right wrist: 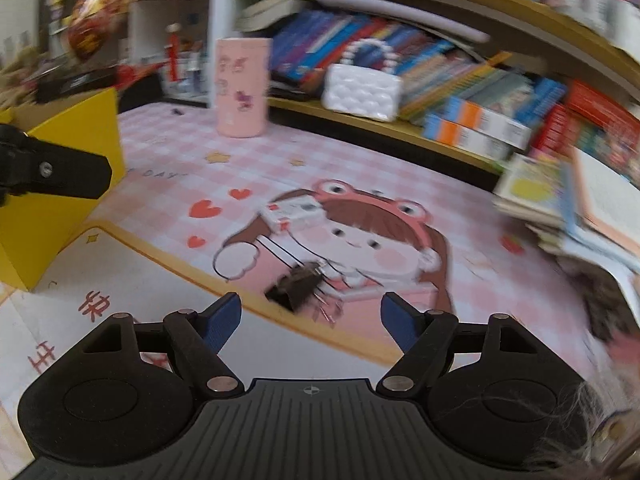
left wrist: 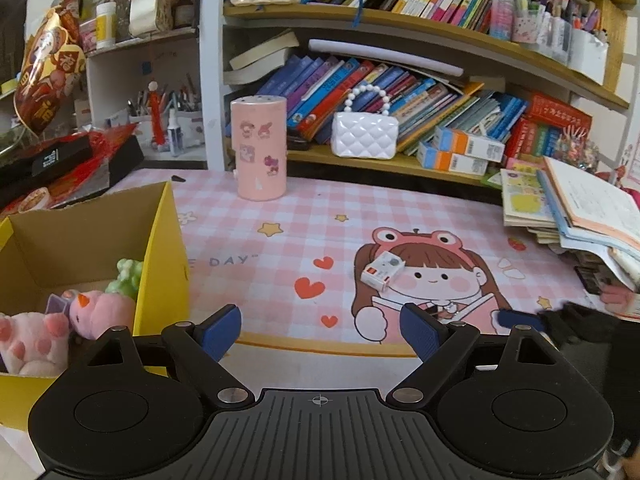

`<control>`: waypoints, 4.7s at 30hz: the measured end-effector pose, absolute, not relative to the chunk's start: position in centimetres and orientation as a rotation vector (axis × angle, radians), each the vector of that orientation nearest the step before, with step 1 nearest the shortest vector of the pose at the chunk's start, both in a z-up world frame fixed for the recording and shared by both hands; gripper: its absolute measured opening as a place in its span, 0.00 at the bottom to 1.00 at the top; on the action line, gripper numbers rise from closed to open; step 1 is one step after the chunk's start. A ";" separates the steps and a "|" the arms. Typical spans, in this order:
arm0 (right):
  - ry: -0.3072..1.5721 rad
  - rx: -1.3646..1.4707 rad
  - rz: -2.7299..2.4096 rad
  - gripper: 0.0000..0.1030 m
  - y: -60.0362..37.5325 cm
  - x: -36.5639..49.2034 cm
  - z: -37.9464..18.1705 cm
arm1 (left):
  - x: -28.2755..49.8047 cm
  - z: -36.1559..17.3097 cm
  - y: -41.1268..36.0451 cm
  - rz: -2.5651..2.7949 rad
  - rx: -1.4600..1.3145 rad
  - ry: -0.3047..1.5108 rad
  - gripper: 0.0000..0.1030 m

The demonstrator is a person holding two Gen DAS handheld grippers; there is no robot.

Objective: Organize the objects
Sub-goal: 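Grasp the black binder clip with the right gripper while the left grasps the white card, then carry the binder clip and white card in both grippers over the yellow box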

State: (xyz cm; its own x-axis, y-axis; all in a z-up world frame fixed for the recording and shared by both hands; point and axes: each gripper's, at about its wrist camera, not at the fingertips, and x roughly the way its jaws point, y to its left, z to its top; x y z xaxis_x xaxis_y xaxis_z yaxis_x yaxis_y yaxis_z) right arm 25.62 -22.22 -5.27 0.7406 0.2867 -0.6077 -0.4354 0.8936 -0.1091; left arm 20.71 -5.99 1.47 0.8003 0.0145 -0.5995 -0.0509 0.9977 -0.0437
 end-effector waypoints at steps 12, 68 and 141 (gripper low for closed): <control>0.703 -0.222 0.667 0.57 -23.5 31.3 -7.9 | 22.4 1.2 -6.7 0.089 -0.064 0.677 0.86; 0.750 -0.077 0.323 0.43 -25.9 18.6 -3.4 | 20.0 -2.7 -9.1 -0.060 -0.067 0.672 0.27; 0.493 -0.207 0.542 0.43 3.1 14.1 4.5 | 7.5 5.8 15.9 0.191 -0.142 0.383 0.27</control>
